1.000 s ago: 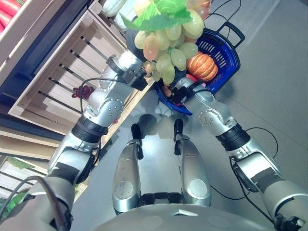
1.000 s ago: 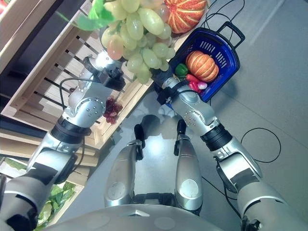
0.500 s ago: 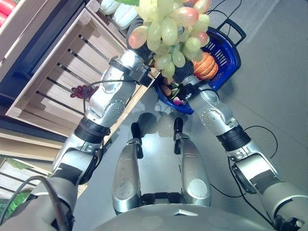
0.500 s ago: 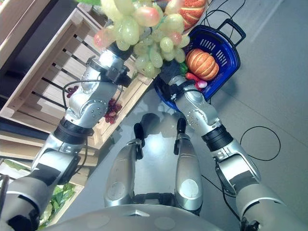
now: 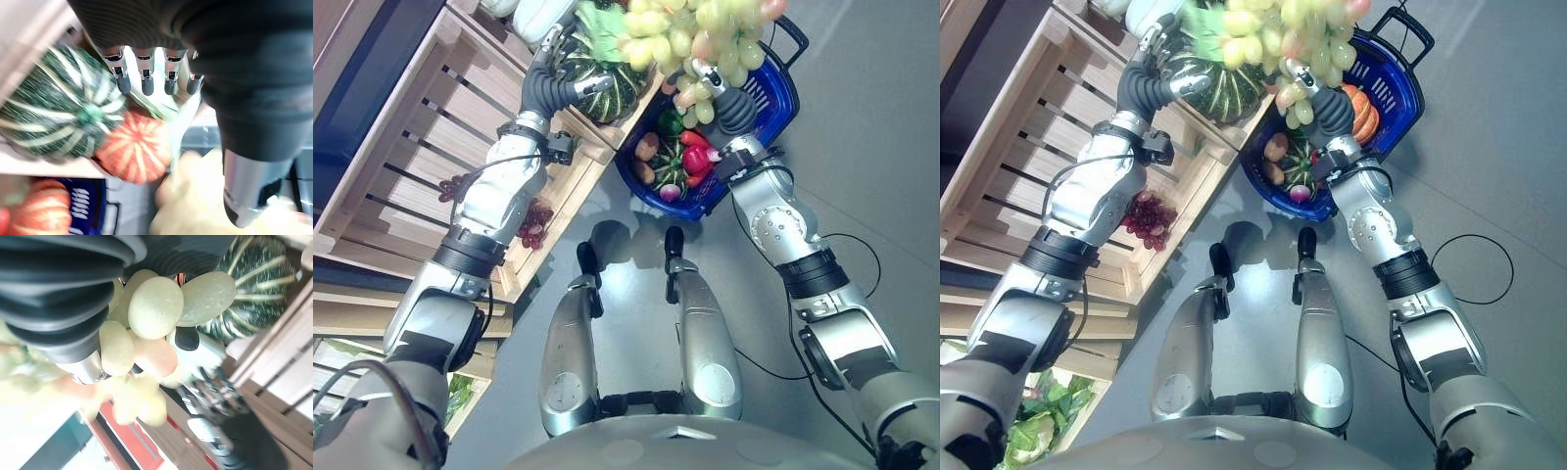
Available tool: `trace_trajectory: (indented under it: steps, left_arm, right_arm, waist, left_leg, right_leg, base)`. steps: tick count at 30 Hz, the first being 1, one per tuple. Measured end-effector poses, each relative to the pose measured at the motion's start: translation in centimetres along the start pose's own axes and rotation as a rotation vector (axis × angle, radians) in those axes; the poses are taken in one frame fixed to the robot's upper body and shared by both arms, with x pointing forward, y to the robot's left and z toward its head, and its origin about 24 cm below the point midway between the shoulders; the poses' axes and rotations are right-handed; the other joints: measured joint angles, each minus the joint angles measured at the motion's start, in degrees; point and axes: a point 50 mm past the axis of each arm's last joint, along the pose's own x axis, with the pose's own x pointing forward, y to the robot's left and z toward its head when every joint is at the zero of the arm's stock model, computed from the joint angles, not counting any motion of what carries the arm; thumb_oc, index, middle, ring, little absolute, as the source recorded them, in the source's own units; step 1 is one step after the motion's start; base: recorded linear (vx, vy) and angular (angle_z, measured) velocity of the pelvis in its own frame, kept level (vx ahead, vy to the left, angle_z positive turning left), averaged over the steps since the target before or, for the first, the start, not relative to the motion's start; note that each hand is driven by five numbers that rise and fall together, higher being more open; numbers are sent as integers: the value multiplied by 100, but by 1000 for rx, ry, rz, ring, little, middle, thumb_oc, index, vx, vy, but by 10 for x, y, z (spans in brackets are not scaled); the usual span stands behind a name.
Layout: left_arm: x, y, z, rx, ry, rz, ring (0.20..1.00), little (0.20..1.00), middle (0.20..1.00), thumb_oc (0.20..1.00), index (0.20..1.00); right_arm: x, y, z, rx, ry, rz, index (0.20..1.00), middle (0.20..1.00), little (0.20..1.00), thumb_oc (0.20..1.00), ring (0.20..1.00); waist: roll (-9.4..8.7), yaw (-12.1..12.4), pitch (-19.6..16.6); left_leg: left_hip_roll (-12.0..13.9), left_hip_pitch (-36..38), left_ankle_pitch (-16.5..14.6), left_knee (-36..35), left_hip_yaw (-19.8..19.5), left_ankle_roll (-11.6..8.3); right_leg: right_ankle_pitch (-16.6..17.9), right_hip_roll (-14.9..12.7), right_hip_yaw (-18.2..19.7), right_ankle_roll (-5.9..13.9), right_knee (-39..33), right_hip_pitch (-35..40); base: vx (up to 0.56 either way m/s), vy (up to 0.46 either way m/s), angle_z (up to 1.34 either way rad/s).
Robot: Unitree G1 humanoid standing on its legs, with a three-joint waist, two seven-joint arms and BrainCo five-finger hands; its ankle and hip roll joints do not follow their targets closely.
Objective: Pick up fruits and vegetables into the basket
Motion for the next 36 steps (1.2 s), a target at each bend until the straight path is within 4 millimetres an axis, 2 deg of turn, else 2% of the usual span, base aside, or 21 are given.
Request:
trace_trajectory:
  steps: [3,6,12,19,28,29,36]
  left_arm:
    - [1,9,-8,38,38,49,1000,1000,1000,1000,1000]
    - [2,21,-13,67,73,102,1000,1000,1000,1000,1000]
    - [2,27,-21,79,110,126,1000,1000,1000,1000,1000]
    - [5,32,-22,82,103,154,1000,1000,1000,1000,1000]
    - [13,40,3,92,-10,170,1000,1000,1000,1000,1000]
    - [14,41,6,92,-24,173,1000,1000,1000,1000,1000]
    - [14,51,12,120,-71,210,1000,1000,1000,1000,1000]
  right_arm:
    - [-2,-13,0,18,5,-53,200,200,200,200,200]
    - [-6,-25,4,8,9,-95,200,200,200,200,200]
    - [-9,-34,5,26,7,-129,200,200,200,200,200]
    - [-14,-57,1,38,55,-216,200,200,200,200,200]
    - [-2,-79,17,104,69,-292,200,200,200,200,200]
    - [-2,-83,19,124,72,-311,200,200,200,200,200]
    - [-8,-112,19,270,108,-461,200,200,200,200,200]
  waist:
    - [12,-4,9]
    - [107,-4,68]
    - [135,-28,87]
    - [198,24,122]
    - [332,183,173]
    - [385,186,201]
    - [464,300,212]
  left_leg:
    - [7,-60,8,1,12,-10]
    - [6,-201,27,6,32,-12]
    - [19,-415,61,9,39,-60]
    - [55,-706,92,116,8,-120]
    - [58,-1226,115,270,-114,-192]
    - [53,-1290,116,296,-164,-195]
    - [1,-1620,152,328,-241,-210]
  right_leg:
    - [-16,1,2,-21,54,-97]
    - [-23,-7,12,-27,104,-258]
    - [-142,-9,28,-69,346,-599]
    - [-266,-17,-14,-171,633,-947]
    - [-444,-104,-115,-233,1021,-1512]
    - [-456,-117,-159,-251,1050,-1545]
    - [-530,-198,-192,-271,1237,-1900]
  base:
    - [-3,3,-1]
    - [-2,3,-1]
    - [2,1,1]
    - [30,3,3]
    - [28,-4,7]
    - [18,-2,11]
    - [14,-12,7]
